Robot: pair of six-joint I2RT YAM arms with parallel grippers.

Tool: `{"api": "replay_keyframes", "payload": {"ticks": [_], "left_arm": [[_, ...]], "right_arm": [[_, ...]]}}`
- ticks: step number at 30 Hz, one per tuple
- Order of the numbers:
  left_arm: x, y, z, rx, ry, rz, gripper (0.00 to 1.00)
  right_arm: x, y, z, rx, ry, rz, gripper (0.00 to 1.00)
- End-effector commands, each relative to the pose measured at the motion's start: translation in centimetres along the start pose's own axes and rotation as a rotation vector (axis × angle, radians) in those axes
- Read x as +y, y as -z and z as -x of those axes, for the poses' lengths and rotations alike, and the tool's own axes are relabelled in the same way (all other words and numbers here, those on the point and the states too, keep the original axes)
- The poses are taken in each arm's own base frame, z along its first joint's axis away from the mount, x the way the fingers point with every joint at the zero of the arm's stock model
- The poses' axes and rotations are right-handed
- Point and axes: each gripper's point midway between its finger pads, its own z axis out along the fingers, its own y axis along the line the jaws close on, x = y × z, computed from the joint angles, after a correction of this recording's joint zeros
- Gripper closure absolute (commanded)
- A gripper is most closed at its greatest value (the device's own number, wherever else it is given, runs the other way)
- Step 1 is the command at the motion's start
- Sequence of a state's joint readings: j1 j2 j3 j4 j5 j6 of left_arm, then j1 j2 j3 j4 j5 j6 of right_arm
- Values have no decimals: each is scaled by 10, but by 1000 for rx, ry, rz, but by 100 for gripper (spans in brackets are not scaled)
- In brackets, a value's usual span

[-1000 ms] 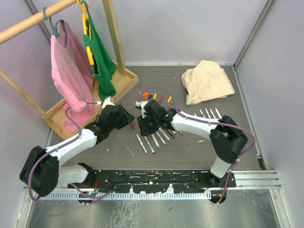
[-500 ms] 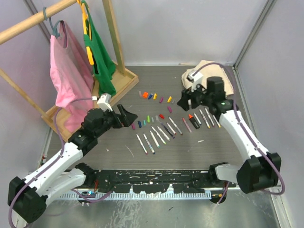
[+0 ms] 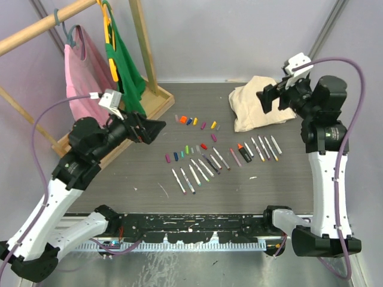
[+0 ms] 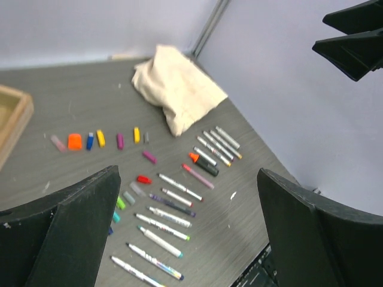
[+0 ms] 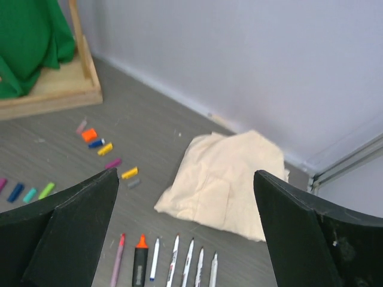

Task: Open the pen caps
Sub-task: Reset both arms

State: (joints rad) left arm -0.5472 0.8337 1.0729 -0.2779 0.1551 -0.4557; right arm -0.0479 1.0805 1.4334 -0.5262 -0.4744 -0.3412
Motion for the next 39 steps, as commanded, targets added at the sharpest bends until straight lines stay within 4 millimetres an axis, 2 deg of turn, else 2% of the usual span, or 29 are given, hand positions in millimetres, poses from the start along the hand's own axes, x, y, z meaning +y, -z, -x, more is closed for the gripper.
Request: {"api": "replay_keyframes", "payload": {"ticks": [1, 6, 10, 13, 16, 24, 30, 39], "left_arm": [[-24, 23, 42, -55, -80, -43, 2], [-41, 41, 67, -86, -108, -70, 2], [-48, 55, 78, -94, -134, -71, 2], [-51, 63, 84, -110, -147, -73, 2], [-53, 67, 87, -118, -152, -74, 2], [-54, 74, 88, -122, -165, -75, 2], [-53, 74, 85, -116, -170, -76, 2], [-58, 73, 90, -110, -172, -88, 2]], "right_arm": [[0, 26, 64, -107, -17, -11, 0], [25, 45, 107, -193, -33, 120, 0], [18, 51, 124, -235, -151, 65, 0], [7, 53, 128, -253, -209, -9, 0], [4, 55, 129, -261, -230, -35, 0], [4, 60, 131, -268, -215, -42, 0], [11, 55, 123, -240, -196, 3, 0], [5, 58, 122, -236, -169, -35, 0]]}}
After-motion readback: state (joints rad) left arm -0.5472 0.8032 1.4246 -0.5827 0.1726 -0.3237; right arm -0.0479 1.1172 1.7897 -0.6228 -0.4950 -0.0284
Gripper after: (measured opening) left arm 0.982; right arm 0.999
